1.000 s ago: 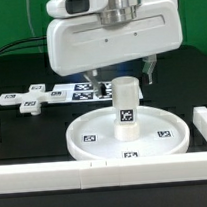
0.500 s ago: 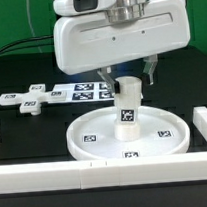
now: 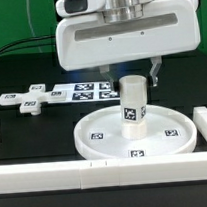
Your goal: Assemble round table
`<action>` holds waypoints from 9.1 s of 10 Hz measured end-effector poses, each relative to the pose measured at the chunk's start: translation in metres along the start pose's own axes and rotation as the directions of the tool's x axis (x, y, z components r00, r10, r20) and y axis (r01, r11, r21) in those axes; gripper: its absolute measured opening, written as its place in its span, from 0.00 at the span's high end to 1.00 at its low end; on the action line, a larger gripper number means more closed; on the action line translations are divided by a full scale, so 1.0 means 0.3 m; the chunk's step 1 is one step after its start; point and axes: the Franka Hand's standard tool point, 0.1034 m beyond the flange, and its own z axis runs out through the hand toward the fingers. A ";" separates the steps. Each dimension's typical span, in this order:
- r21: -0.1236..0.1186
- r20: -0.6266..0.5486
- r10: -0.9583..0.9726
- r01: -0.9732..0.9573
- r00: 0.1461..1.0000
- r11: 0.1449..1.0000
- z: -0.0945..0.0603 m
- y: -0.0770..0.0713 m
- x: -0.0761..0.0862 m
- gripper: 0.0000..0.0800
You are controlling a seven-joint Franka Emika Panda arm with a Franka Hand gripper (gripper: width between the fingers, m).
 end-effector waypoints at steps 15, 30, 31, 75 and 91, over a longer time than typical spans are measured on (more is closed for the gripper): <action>0.032 0.032 0.765 -0.766 0.643 0.642 0.004 -0.086 -0.019 0.20; -0.022 -0.020 -0.534 0.534 0.845 0.845 0.013 -0.072 -0.004 0.19; -0.026 -0.019 -0.603 0.602 0.798 0.798 0.013 -0.070 -0.003 0.19; -0.077 0.033 -0.464 0.465 0.885 0.882 0.067 -0.045 -0.049 0.48; 0.009 0.036 0.841 -0.842 0.539 0.540 0.073 -0.040 -0.060 0.48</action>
Offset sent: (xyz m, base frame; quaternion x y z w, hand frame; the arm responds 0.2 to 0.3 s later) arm -0.0220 0.0096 -0.0071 -0.0498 0.0010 0.3228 0.9451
